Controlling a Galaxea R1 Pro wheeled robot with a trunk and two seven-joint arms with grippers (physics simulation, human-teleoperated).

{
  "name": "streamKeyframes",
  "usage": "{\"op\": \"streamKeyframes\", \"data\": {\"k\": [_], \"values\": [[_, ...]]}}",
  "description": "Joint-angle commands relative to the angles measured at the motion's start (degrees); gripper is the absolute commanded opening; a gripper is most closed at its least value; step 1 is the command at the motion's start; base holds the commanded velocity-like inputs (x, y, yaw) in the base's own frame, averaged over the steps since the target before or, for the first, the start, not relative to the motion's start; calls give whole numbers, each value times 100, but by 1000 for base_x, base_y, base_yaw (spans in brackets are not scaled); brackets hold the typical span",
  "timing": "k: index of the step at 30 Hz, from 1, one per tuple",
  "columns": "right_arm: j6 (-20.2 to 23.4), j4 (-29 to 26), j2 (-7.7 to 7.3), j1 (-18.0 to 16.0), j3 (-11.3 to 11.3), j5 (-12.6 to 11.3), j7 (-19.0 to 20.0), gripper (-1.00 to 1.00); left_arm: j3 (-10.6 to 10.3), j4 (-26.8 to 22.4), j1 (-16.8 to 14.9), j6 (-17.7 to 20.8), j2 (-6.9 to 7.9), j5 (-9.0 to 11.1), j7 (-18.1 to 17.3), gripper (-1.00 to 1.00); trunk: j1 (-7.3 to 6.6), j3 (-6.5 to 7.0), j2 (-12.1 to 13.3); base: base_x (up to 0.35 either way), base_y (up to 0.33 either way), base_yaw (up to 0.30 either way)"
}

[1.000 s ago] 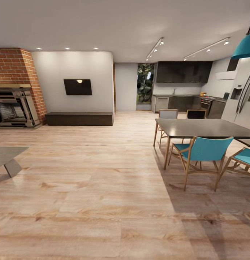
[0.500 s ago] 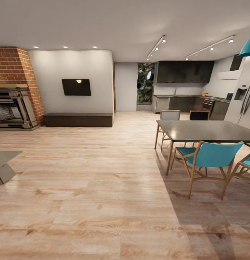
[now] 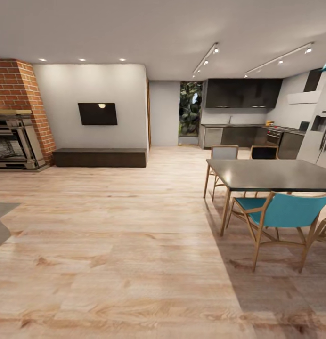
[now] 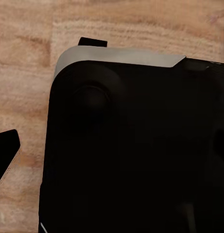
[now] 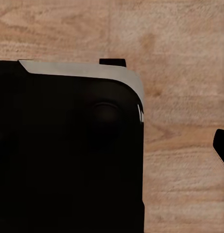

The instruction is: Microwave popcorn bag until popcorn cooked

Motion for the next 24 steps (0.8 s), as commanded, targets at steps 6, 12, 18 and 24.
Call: {"op": "streamKeyframes", "data": {"k": [6,12,18,24], "values": [[-9,0,6,-1,4,1,-16,100,5,-7,1,-2,-2,45,12,100,3,-5,-2,325,66,0],[-5,0,1,-1,6,1,-11,100,5,-7,1,-2,-2,45,12,100,3,-5,-2,325,70,0],[-7,-1,2,-1,9,1,-17,100,5,-6,1,0,-2,220,12,100,3,-5,-2,325,70,0],[-14,-2,5,-1,10,1,-17,100,5,-6,0,7,11,255,12,100,3,-5,-2,325,70,0]]}}
